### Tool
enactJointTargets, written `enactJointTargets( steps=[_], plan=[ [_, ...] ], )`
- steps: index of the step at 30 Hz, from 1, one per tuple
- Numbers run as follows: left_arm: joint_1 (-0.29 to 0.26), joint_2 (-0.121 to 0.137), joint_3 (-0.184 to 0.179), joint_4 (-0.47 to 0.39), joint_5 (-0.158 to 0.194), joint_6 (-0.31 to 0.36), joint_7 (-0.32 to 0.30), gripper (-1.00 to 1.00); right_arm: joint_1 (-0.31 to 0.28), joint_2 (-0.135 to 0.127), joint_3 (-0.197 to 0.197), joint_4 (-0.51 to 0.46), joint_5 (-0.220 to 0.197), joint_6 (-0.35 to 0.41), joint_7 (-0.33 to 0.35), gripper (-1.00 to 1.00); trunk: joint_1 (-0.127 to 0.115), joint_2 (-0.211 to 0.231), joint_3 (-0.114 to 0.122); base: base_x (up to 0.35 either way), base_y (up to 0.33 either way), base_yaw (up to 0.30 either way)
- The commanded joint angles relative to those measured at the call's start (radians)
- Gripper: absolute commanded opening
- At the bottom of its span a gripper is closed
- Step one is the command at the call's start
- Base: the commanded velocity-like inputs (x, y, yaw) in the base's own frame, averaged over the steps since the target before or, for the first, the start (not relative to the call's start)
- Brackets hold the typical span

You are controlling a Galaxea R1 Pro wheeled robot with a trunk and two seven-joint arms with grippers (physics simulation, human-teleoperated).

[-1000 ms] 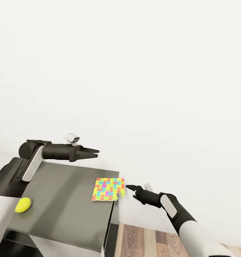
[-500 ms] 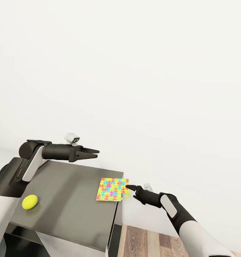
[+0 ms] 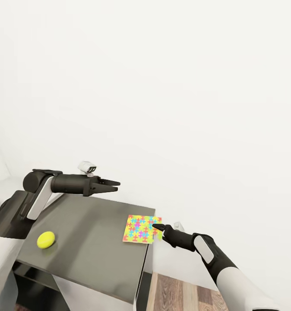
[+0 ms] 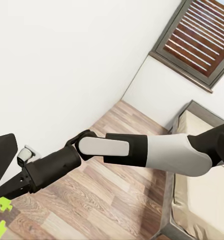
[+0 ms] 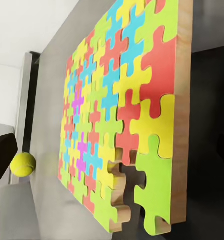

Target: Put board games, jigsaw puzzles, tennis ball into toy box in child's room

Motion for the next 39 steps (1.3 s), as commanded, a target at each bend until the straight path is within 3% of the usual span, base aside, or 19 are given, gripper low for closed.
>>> enactJointTargets(
  steps=[1,37,39],
  plan=[
    [-0.001,0.001,-0.002,0.0,0.003,0.008,-0.001,1.0,-0.001,0.0,-0.001,0.0,-0.004,0.006,-0.001,1.0,0.0,-0.001,-0.001,-0.016,0.0,0.013],
    [-0.001,0.001,0.003,0.0,0.005,0.008,-0.004,1.0,0.0,0.0,-0.002,0.0,-0.005,0.006,0.0,1.0,0.0,-0.001,-0.001,-0.015,0.0,0.001],
    [-0.001,0.001,0.004,0.0,0.005,0.008,-0.004,1.0,-0.001,-0.001,-0.002,0.0,-0.005,0.006,0.0,1.0,0.008,-0.015,-0.007,0.0,0.0,0.0]
  ],
)
